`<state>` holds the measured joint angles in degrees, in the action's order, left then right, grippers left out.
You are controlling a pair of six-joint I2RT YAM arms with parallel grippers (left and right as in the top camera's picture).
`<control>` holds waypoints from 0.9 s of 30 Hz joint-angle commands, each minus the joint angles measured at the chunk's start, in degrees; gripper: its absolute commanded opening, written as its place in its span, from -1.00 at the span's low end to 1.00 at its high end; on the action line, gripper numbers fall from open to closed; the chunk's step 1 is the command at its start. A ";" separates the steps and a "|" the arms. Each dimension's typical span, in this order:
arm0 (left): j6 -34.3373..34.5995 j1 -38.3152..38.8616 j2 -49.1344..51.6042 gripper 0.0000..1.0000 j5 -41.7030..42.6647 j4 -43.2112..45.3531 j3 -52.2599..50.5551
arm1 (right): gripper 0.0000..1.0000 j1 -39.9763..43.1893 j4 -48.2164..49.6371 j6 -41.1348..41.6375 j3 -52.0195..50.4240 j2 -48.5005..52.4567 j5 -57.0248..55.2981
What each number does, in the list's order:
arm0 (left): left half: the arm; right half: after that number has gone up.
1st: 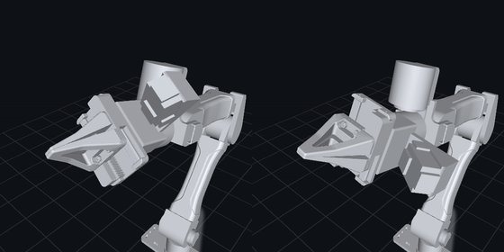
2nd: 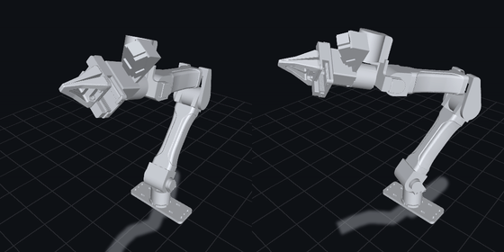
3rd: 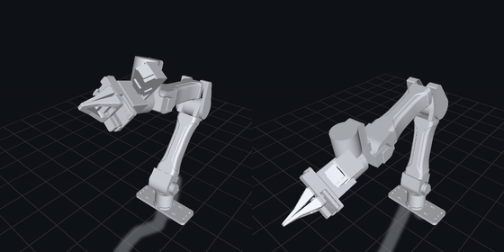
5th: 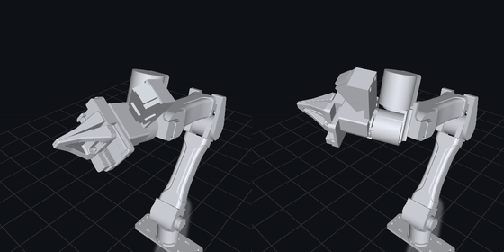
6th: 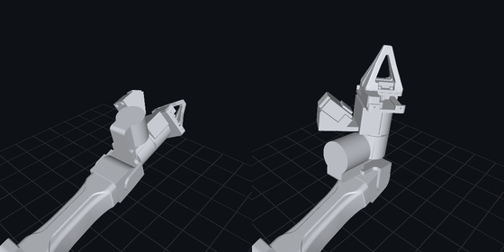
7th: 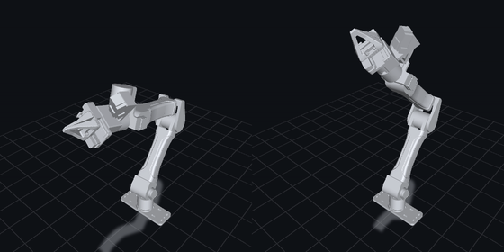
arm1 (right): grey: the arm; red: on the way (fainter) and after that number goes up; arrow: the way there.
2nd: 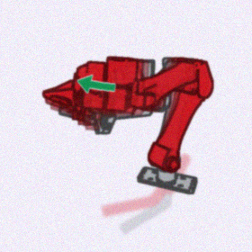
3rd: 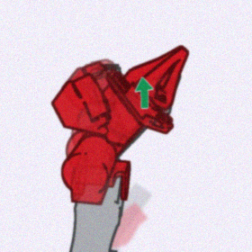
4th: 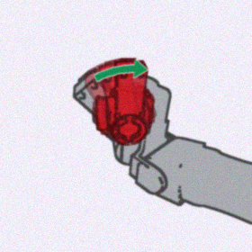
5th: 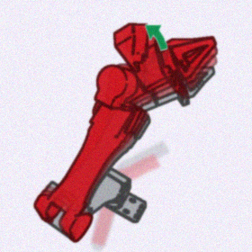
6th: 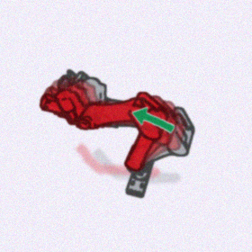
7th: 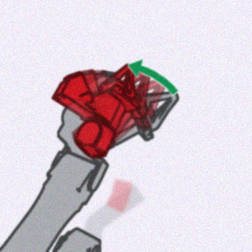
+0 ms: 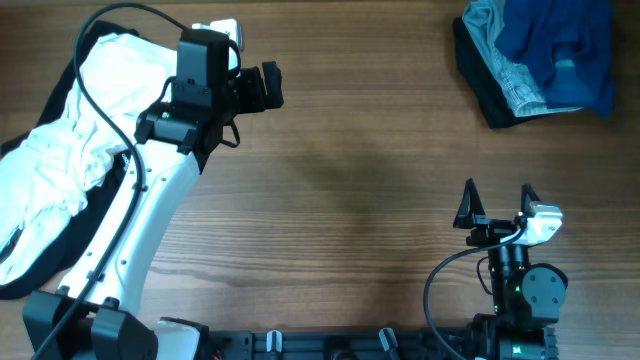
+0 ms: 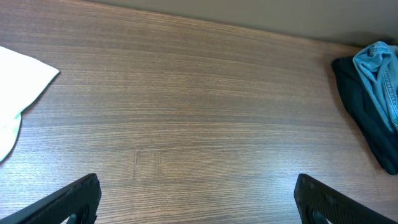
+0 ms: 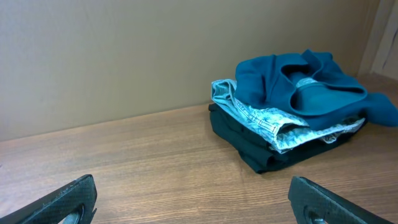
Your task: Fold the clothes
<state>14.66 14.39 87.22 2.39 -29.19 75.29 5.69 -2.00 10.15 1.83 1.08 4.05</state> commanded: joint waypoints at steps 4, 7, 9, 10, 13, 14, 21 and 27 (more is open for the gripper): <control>-0.94 -0.22 0.11 1.00 -0.37 0.15 0.04 | 1.00 -0.22 0.57 -1.09 -0.72 -0.66 0.90; -0.94 -0.22 0.11 1.00 -0.37 0.15 0.04 | 0.99 -0.22 0.57 -1.07 -0.72 -0.66 0.90; -0.96 -0.22 0.11 0.99 -1.07 -1.25 0.04 | 0.99 -0.22 0.57 -1.07 -0.72 -0.66 0.90; -0.98 -0.22 -0.28 1.00 -1.27 -1.46 0.04 | 0.99 -0.22 0.57 -1.07 -0.72 -0.66 0.90; -0.98 -1.57 -6.12 1.00 -7.02 -5.27 -3.13 | 0.99 -0.22 0.57 -1.09 -0.72 -0.66 0.90; -0.98 -3.50 -8.57 1.00 -6.99 -3.93 -5.77 | 1.00 -0.22 0.57 -1.09 -0.72 -0.66 0.90; -0.98 -19.80 -37.75 1.00 5.40 24.09 -40.65 | 0.99 -0.22 0.57 -1.09 -0.72 -0.66 0.87; -0.94 -22.58 -61.92 1.00 6.58 36.89 -64.43 | 1.00 -0.22 0.57 -1.09 -0.72 -0.66 0.90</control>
<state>14.20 -7.29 31.92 7.40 6.11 17.26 5.65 -1.61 10.13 1.32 0.91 4.08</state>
